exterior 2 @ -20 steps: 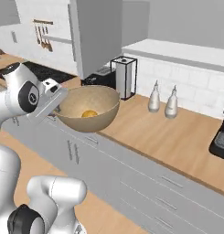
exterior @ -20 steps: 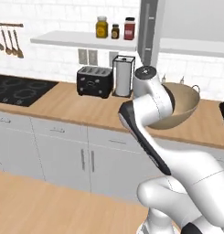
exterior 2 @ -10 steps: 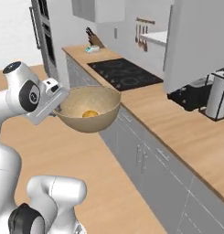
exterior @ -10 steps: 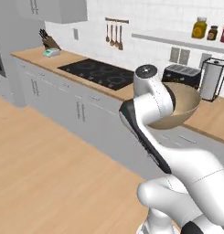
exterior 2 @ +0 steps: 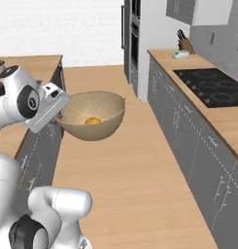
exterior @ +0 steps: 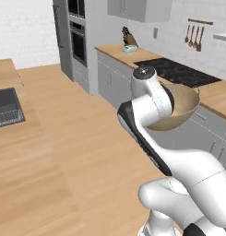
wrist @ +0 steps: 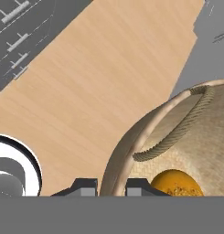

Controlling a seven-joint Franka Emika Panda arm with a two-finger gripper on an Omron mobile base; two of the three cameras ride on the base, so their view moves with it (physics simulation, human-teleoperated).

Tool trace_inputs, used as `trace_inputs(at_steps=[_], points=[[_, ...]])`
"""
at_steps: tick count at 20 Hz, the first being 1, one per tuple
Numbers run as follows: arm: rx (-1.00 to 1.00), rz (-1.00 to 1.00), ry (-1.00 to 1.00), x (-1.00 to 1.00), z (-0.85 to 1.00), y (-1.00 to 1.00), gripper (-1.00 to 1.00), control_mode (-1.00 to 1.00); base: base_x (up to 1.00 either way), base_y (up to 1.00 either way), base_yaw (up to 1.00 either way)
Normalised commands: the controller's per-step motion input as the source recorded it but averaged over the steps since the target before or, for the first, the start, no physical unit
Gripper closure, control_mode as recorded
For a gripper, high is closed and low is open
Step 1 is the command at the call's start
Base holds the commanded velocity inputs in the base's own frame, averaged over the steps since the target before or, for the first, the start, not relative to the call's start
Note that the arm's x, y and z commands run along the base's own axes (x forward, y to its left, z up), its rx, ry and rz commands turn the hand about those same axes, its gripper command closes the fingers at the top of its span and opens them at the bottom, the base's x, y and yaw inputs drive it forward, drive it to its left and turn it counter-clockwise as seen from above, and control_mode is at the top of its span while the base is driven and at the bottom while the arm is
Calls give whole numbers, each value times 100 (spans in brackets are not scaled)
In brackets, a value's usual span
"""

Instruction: Open the cabinet, pick up the bread from the cabinet and place it in the basket. Then move the basket to the dining counter.

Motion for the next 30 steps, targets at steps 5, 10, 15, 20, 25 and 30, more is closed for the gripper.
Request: trace_inputs(at_steps=[5, 10, 15, 20, 25, 30], points=[[0, 0, 0, 0, 0, 0, 100, 100, -99, 7, 22], [0, 0, 0, 0, 0, 0, 100, 100, -95, 9, 9], [0, 0, 0, 0, 0, 0, 100, 100, -39, 83, 2], [0, 0, 0, 0, 0, 0, 100, 100, 0, 100, 20], [0, 0, 0, 0, 0, 0, 100, 100, 1, 100, 22], [0, 0, 0, 0, 0, 0, 100, 100, 12, 100, 14]])
